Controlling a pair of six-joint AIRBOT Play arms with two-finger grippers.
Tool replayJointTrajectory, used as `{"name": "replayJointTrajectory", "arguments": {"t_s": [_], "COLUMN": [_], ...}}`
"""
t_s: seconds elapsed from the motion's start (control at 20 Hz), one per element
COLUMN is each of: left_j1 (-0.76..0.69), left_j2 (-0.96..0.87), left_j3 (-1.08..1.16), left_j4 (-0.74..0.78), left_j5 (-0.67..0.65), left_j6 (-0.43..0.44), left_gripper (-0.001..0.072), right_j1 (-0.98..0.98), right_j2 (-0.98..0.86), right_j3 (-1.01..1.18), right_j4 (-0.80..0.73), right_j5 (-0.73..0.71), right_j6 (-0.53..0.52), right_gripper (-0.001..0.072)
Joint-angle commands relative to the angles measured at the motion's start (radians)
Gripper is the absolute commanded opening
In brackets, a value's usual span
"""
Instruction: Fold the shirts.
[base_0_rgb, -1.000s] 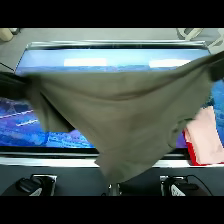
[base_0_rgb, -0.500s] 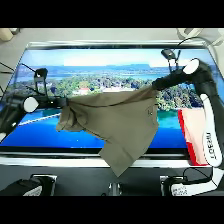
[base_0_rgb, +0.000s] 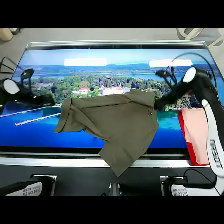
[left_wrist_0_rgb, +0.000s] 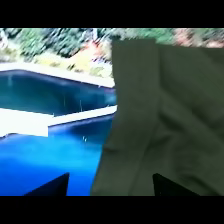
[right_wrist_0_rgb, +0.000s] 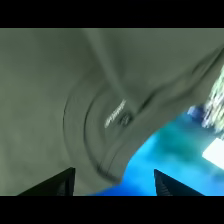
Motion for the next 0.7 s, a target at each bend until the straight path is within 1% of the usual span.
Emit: {"name": "replayJointTrajectory", "arguments": {"t_s": [0.0, 0.1, 0.25, 0.35, 0.45, 0.5, 0.55, 0.6, 0.65], "left_j1": [0.117, 0.130, 0.126, 0.126, 0.126, 0.126, 0.123, 0.117, 0.109], "left_j2": [-0.006, -0.008, -0.011, -0.024, -0.044, -0.058, -0.073, -0.085, -0.096], "left_j3": [-0.088, -0.200, -0.305, -0.322, -0.321, -0.321, -0.321, -0.321, -0.321], "left_j4": [-0.046, -0.094, -0.117, -0.148, -0.203, -0.245, -0.283, -0.296, -0.295], "left_j5": [-0.142, -0.101, -0.011, 0.040, 0.064, 0.068, 0.068, 0.068, 0.068], "left_j6": [0.095, 0.166, 0.237, 0.242, 0.252, 0.261, 0.276, 0.276, 0.276], "left_gripper": [0.0613, 0.0613, 0.0613, 0.0611, 0.0611, 0.0611, 0.0610, 0.0579, 0.0467], "right_j1": [-0.002, -0.002, -0.002, -0.002, -0.002, -0.002, -0.002, -0.002, -0.002], "right_j2": [0.148, 0.211, 0.265, 0.276, 0.276, 0.276, 0.276, 0.276, 0.275], "right_j3": [-0.283, -0.414, -0.487, -0.491, -0.505, -0.522, -0.543, -0.562, -0.579], "right_j4": [0.071, 0.117, 0.145, 0.148, 0.147, 0.146, 0.147, 0.146, 0.135], "right_j5": [0.044, 0.040, 0.069, 0.068, 0.058, 0.048, 0.034, 0.024, 0.008], "right_j6": [-0.066, -0.072, -0.070, -0.058, -0.036, -0.032, -0.020, -0.016, -0.016], "right_gripper": [0.0510, 0.0511, 0.0511, 0.0512, 0.0514, 0.0528, 0.0613, 0.0663, 0.0682]}}
